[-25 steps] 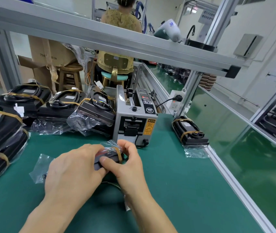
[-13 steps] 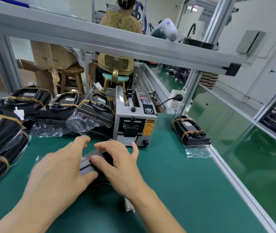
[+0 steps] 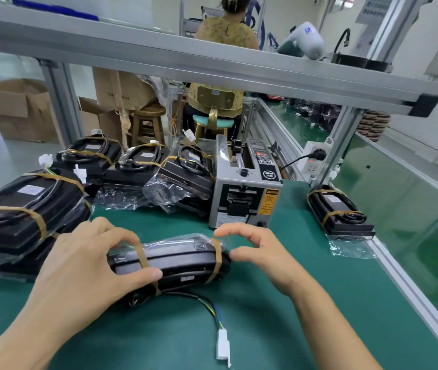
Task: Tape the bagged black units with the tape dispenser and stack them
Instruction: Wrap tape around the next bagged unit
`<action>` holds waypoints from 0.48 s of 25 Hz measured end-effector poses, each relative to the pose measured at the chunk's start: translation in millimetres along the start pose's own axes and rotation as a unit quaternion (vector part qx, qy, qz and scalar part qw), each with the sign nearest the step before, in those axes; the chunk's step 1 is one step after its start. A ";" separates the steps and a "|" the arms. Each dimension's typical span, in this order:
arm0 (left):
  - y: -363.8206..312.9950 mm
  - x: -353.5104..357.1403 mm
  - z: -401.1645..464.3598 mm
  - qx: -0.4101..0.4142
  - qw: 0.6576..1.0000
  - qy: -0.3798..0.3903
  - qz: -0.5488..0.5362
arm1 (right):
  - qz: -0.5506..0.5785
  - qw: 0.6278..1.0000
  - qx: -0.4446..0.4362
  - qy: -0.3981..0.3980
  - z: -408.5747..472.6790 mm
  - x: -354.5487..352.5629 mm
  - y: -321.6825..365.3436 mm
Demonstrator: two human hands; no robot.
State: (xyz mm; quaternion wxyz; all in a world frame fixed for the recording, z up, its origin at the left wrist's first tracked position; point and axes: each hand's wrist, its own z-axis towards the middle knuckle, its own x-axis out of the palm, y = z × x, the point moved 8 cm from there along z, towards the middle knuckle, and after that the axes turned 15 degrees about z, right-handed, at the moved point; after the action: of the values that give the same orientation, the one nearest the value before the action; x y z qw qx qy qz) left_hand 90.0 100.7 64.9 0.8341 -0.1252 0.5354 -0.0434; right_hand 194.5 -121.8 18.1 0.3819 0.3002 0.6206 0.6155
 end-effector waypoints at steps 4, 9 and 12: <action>6.5 2.7 -3.6 -0.030 0.999 -0.017 -0.042 | -0.069 0.997 -0.033 0.002 -3.0 -5.5 6.5; 28.1 9.2 -4.0 -0.019 0.988 0.014 -0.154 | -0.124 0.983 -0.118 -0.062 -7.8 -8.2 21.2; 48.0 20.0 -5.8 -0.076 0.966 -0.014 -0.245 | -0.145 0.976 -0.145 -0.077 -10.1 -2.0 22.2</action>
State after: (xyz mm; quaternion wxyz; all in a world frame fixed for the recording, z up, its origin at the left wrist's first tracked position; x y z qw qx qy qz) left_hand 90.2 142.0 32.7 0.7934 -0.3164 0.4785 -0.2034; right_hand 184.8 -127.5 39.8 0.5533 0.1952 0.5304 0.6119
